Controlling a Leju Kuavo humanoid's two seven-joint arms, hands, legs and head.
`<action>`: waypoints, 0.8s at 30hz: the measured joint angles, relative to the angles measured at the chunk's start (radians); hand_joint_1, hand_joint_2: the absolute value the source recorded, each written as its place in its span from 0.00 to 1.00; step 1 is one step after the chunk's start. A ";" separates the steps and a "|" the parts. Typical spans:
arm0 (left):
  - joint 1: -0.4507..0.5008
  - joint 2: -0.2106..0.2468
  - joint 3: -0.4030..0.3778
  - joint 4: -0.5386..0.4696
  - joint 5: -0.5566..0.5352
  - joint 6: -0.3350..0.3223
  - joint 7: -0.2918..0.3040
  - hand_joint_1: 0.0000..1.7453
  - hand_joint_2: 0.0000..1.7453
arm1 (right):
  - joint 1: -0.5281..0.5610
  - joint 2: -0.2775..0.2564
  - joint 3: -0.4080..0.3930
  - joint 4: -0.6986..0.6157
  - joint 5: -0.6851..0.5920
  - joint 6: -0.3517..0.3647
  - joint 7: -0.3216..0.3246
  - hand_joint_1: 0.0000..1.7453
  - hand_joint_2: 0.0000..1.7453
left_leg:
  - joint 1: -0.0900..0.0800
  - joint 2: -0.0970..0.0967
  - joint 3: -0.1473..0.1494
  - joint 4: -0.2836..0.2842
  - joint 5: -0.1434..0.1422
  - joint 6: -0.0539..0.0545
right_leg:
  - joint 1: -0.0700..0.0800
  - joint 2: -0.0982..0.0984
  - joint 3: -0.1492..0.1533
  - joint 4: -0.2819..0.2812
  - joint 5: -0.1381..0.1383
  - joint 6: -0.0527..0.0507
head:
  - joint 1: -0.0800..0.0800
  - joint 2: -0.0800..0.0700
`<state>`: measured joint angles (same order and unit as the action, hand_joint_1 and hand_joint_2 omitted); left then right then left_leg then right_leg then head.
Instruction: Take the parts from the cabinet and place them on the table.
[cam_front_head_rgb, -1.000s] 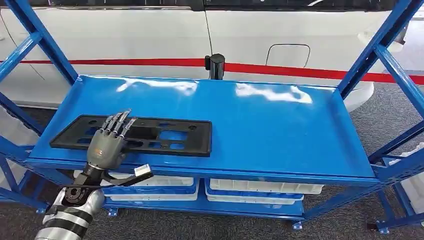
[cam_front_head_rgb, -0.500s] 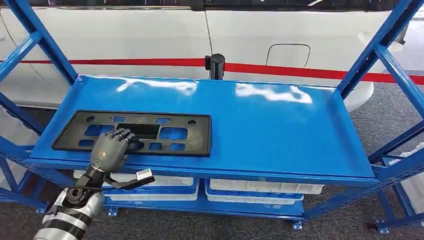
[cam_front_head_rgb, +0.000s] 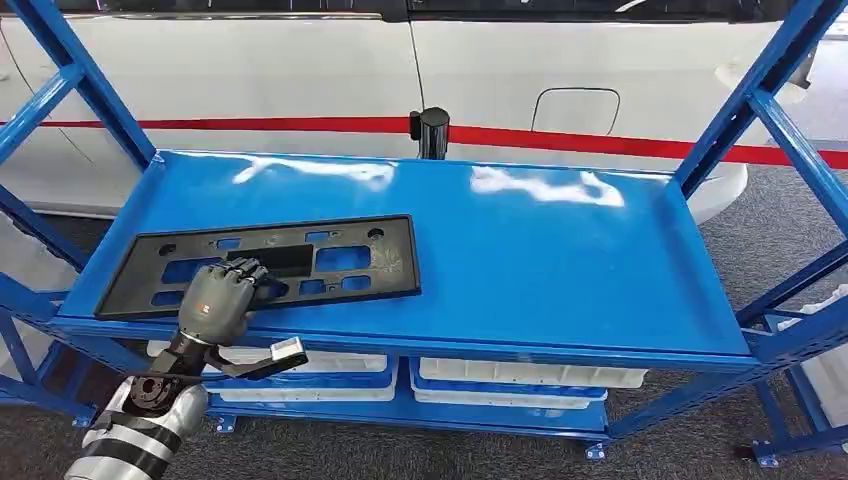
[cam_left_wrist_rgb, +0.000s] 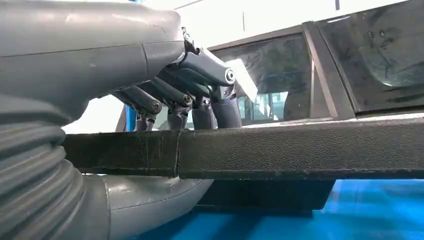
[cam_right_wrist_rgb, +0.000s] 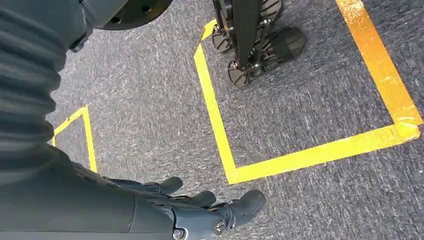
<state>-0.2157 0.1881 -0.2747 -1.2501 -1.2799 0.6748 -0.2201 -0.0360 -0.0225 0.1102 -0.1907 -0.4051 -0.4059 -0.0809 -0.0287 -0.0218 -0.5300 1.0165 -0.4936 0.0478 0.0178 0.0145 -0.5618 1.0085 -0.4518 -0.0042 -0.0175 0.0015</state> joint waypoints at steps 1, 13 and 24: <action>0.000 0.000 0.000 0.000 0.001 0.000 0.000 1.00 1.00 | 0.000 0.000 0.000 0.000 0.000 0.000 0.000 0.00 1.00 | 0.000 0.000 0.000 0.000 0.000 0.000 | 0.000 0.000 0.000 0.000 0.000 0.000 | 0.000 0.000; 0.017 -0.011 0.016 -0.031 0.001 0.018 -0.054 1.00 1.00 | 0.000 0.000 0.000 0.000 0.007 -0.002 0.000 0.00 1.00 | 0.000 0.000 0.000 0.000 0.000 0.000 | 0.000 0.000 0.000 0.000 0.000 0.000 | 0.000 0.000; 0.039 -0.121 0.114 -0.197 -0.008 0.024 -0.208 1.00 1.00 | 0.000 0.000 0.000 0.000 0.028 0.008 -0.003 0.00 1.00 | -0.001 0.000 -0.001 0.000 0.000 0.000 | -0.001 0.000 -0.001 0.000 0.000 0.000 | 0.000 0.000</action>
<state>-0.1767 0.0675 -0.1602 -1.4473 -1.2883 0.6989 -0.4284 -0.0362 -0.0221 0.1102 -0.1907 -0.3773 -0.3983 -0.0843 -0.0294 -0.0219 -0.5312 1.0167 -0.4937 0.0480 0.0171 0.0144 -0.5629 1.0082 -0.4516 -0.0040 -0.0175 0.0019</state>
